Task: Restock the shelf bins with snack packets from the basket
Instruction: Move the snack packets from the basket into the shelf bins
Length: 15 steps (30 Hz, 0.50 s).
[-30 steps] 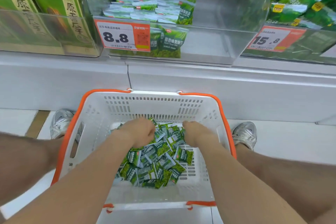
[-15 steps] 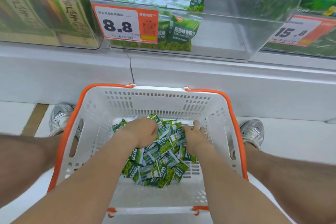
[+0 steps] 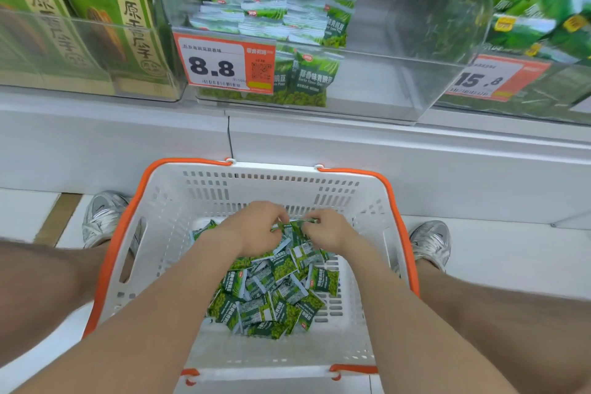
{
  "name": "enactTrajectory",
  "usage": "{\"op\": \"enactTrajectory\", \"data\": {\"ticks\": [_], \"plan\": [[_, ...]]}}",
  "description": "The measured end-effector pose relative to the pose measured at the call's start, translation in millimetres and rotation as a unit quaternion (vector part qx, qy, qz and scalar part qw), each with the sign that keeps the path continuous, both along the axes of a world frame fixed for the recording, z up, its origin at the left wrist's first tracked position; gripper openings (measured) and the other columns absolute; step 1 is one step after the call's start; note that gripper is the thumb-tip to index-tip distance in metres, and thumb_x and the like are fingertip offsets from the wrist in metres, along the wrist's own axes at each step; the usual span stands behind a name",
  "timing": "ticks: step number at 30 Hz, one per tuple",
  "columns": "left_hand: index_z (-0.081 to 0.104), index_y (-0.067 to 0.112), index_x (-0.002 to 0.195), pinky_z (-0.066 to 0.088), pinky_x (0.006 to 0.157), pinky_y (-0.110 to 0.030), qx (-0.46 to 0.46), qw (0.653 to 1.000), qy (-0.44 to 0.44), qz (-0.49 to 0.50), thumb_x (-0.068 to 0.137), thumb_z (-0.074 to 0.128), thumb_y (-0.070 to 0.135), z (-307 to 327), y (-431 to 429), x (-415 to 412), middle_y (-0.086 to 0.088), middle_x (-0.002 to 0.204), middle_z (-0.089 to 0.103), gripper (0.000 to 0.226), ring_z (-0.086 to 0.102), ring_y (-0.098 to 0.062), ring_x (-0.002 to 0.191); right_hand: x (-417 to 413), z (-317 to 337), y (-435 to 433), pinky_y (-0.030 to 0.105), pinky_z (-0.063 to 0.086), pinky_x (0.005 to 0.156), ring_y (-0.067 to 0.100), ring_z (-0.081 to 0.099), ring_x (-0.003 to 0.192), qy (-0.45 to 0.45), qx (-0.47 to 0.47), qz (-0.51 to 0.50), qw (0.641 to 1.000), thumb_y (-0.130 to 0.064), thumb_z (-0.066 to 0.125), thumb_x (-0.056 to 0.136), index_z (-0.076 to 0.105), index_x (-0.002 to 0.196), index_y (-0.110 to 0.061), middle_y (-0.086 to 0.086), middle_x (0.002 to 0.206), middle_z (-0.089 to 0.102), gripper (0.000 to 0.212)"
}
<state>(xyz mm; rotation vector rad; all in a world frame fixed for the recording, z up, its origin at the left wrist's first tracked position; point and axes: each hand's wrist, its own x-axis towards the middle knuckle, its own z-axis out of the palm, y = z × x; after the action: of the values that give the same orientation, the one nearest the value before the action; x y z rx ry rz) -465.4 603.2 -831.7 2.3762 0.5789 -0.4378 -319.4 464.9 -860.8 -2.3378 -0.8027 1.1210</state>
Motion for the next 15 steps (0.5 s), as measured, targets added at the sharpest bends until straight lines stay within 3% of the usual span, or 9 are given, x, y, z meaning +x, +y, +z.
{"op": "enactTrajectory", "data": {"ticks": [3,5,8,11,13,15], "plan": [[0.047,0.024,0.150,0.049,0.102,-0.036,-0.054,0.994,-0.075,0.051,0.094,0.073,0.021,18,-3,5,0.000,0.140,0.051,0.061,0.059,-0.021,0.118,-1,43,13,0.028,0.045,0.058,0.017,0.057,0.055,0.020,0.064,0.030,0.997,-0.017,0.065,0.091,0.067,0.081,-0.003,0.006,0.061,0.052,0.017],[0.053,0.026,0.144,0.052,0.093,-0.031,-0.101,0.985,-0.113,0.087,0.088,0.082,0.020,32,-1,6,0.003,0.128,0.060,0.063,0.064,-0.018,0.110,-1,63,16,0.032,0.046,0.062,0.017,0.058,0.059,0.045,0.117,0.017,0.992,-0.017,0.072,0.084,0.068,0.076,-0.006,0.007,0.064,0.056,0.014],[0.064,0.012,0.133,0.062,0.075,-0.033,-0.233,0.944,-0.152,0.178,0.082,0.088,0.006,50,6,4,-0.012,0.110,0.070,0.056,0.076,-0.024,0.083,-4,87,7,0.034,0.049,0.068,0.014,0.059,0.067,0.117,0.200,-0.023,0.972,-0.017,0.081,0.082,0.079,0.093,-0.014,0.006,0.078,0.067,0.011],[0.069,0.001,0.122,0.065,0.075,-0.035,-0.319,0.893,-0.188,0.256,0.077,0.090,-0.001,68,6,-4,-0.017,0.103,0.075,0.049,0.079,-0.028,0.084,-4,99,-10,0.027,0.050,0.076,0.007,0.061,0.071,0.191,0.260,-0.056,0.945,-0.019,0.081,0.090,0.078,0.115,-0.014,-0.002,0.084,0.071,0.025],[0.070,-0.003,0.117,0.065,0.076,-0.034,-0.361,0.872,-0.205,0.260,0.078,0.087,-0.005,79,0,-8,-0.016,0.095,0.079,0.042,0.079,-0.027,0.085,-4,102,-15,0.030,0.045,0.077,0.010,0.056,0.074,0.214,0.290,-0.079,0.930,-0.021,0.079,0.092,0.077,0.116,-0.010,0.001,0.085,0.067,0.027],[0.069,-0.007,0.113,0.065,0.077,-0.034,-0.381,0.859,-0.223,0.259,0.079,0.084,-0.008,88,-5,-10,-0.022,0.100,0.078,0.038,0.078,-0.027,0.085,-6,108,-15,0.032,0.041,0.074,0.015,0.051,0.075,0.217,0.312,-0.094,0.920,-0.023,0.080,0.091,0.076,0.114,-0.007,0.008,0.086,0.063,0.028]]}}
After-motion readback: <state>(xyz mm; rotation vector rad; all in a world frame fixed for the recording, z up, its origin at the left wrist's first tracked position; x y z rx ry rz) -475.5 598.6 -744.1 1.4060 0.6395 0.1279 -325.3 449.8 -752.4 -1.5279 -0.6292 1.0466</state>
